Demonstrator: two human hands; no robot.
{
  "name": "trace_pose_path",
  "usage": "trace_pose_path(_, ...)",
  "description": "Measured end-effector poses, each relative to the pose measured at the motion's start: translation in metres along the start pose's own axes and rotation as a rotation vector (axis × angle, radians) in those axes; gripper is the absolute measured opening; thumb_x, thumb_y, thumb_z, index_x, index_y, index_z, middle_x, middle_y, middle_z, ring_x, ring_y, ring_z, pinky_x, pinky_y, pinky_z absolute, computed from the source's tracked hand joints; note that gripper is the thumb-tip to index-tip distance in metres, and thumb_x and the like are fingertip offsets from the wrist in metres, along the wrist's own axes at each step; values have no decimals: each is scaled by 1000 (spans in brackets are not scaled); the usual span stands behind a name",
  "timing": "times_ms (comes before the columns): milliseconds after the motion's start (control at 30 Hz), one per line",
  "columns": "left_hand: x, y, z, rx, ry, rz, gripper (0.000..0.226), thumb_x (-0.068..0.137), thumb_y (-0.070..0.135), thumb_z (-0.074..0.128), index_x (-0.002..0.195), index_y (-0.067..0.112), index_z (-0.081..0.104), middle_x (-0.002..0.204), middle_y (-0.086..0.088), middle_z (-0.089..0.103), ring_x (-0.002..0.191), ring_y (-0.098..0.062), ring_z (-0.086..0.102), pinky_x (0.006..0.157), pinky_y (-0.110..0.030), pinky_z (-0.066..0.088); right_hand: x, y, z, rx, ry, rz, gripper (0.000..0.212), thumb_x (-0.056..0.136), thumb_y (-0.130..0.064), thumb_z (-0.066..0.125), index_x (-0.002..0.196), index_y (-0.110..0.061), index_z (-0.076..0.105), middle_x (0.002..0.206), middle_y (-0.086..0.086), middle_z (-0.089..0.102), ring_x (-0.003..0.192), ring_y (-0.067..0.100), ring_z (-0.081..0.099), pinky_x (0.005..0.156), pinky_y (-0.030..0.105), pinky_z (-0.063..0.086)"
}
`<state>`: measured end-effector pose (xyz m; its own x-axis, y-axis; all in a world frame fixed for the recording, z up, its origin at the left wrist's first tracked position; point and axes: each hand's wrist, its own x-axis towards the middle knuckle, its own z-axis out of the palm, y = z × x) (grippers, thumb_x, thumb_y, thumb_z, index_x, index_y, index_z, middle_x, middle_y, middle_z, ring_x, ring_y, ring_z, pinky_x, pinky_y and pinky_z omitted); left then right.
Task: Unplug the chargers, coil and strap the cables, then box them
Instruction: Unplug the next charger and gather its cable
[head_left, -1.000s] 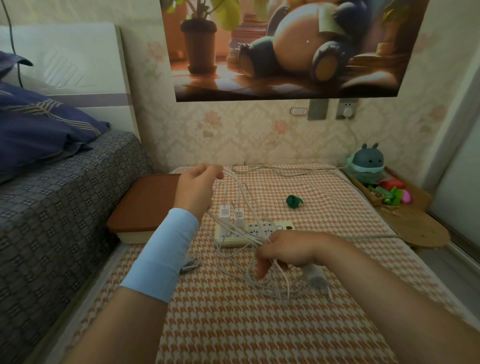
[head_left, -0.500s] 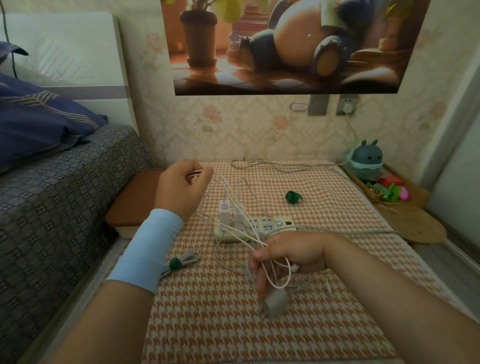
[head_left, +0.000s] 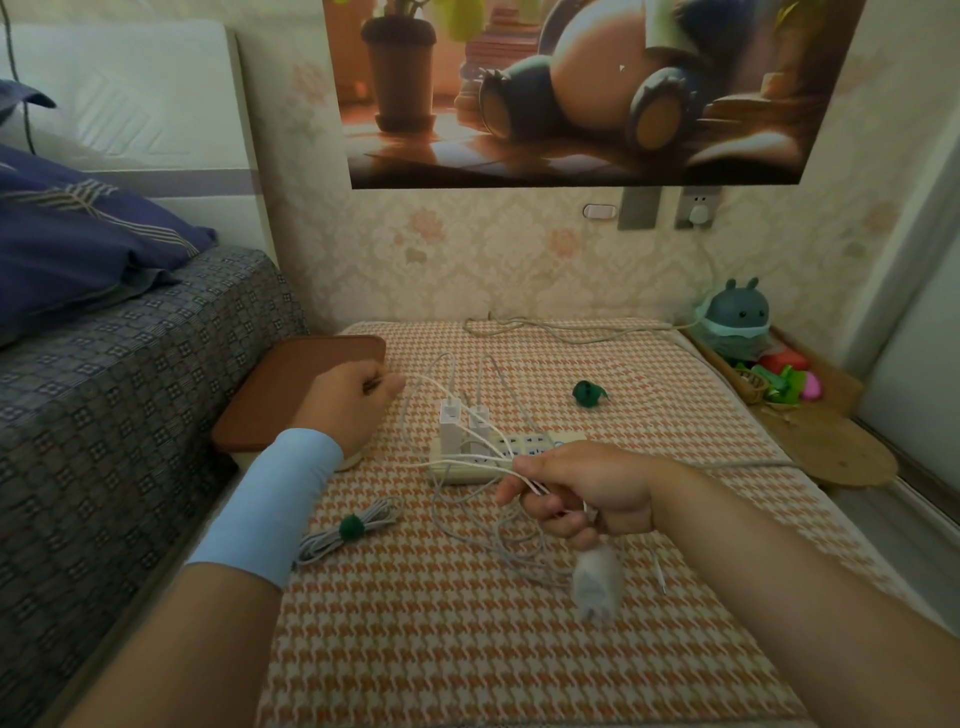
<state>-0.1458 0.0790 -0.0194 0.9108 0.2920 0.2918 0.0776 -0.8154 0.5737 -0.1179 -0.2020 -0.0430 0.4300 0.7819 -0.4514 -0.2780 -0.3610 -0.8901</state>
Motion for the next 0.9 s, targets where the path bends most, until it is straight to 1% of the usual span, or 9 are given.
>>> trace_pose_path(100,-8,15,-3,271,-195,15,39,97,27,54,135,23,50,140,-8,46,119,-26,50,96,-35,44,-5,-4,-1,-134,53,74,40,109,-40,35,107,-14,64,66,-4,35,50,8,27,42,19,22)
trace_pose_path(233,-43,82,7,363,-247,521,86,86,53,59,156,30,14,164,7,10,151,-14,3,123,-41,2,-11,-12,1,-274,47,115,36,109,-36,35,105,-15,63,66,-3,32,52,11,25,46,24,20)
trace_pose_path(300,-55,95,25,520,-466,617,96,80,69,58,156,35,11,162,14,12,151,-10,1,122,-44,-7,-15,-15,-2,-256,40,80,34,109,-36,37,103,-15,63,67,-2,30,52,11,25,49,26,19)
trace_pose_path(367,-53,86,37,517,-583,491,78,78,66,64,145,41,34,149,15,42,142,-15,33,122,-43,11,-21,-14,-12,-199,19,27,37,108,-39,38,108,-12,63,68,-1,29,50,10,26,50,27,20)
trace_pose_path(433,-46,76,38,385,-495,372,42,80,58,69,117,40,58,113,13,66,111,-15,59,100,-36,45,-27,-11,-22,-169,22,-18,37,108,-38,39,112,-10,63,69,0,29,51,11,26,51,29,22)
trace_pose_path(567,-32,69,36,123,-499,202,26,82,51,72,82,25,71,71,5,68,62,-12,61,65,-31,52,-34,-7,-33,-118,104,-111,35,107,-34,39,110,-9,63,69,-1,29,51,12,26,50,27,27)
trace_pose_path(667,-35,63,36,126,-757,111,24,94,39,60,99,18,69,92,-2,72,80,-14,69,81,-34,57,-31,-2,-35,-109,153,-132,35,109,-32,36,107,-9,63,67,-1,30,50,10,29,49,26,29)
trace_pose_path(733,-41,59,37,-156,-891,-17,23,98,29,57,110,11,64,105,-1,74,95,-14,72,92,-36,56,-28,0,-36,-79,183,-157,34,109,-31,36,105,-9,61,67,-2,31,51,11,30,51,26,28)
trace_pose_path(900,-51,62,52,-725,-783,-71,24,93,18,64,113,6,58,86,-7,71,83,-25,70,97,-49,53,-22,-3,-35,24,290,-266,32,110,-27,35,101,-9,61,65,-3,33,54,12,33,55,28,31)
